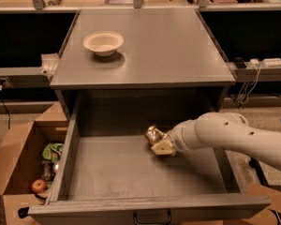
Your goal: Place orange can into top drawer
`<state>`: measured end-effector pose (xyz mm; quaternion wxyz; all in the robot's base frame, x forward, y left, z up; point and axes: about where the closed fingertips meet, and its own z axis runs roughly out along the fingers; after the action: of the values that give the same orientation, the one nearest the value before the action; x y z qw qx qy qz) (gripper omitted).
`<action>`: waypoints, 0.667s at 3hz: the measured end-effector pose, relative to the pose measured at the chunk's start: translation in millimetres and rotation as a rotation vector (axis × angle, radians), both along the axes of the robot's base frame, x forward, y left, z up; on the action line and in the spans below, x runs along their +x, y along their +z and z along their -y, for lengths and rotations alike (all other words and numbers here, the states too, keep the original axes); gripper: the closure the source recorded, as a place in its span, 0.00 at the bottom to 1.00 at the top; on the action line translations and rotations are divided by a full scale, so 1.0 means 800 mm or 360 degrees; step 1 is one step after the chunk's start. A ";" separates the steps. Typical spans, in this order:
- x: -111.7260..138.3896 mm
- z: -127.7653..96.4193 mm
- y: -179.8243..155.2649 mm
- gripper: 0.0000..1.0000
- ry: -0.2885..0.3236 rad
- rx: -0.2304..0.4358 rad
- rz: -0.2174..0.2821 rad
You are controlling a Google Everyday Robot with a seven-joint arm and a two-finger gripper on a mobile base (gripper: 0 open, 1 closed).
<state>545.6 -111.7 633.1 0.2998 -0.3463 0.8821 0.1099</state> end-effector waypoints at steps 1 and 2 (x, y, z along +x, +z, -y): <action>0.006 -0.005 -0.008 0.58 -0.0008 0.0017 -0.0006; 0.012 -0.003 -0.016 0.34 -0.0008 0.0031 -0.0012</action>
Offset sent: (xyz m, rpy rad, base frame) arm 0.0151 -0.0037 -0.0220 0.0294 0.0116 -0.0079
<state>554.9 -109.7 620.2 0.3000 -0.3407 0.8830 0.1190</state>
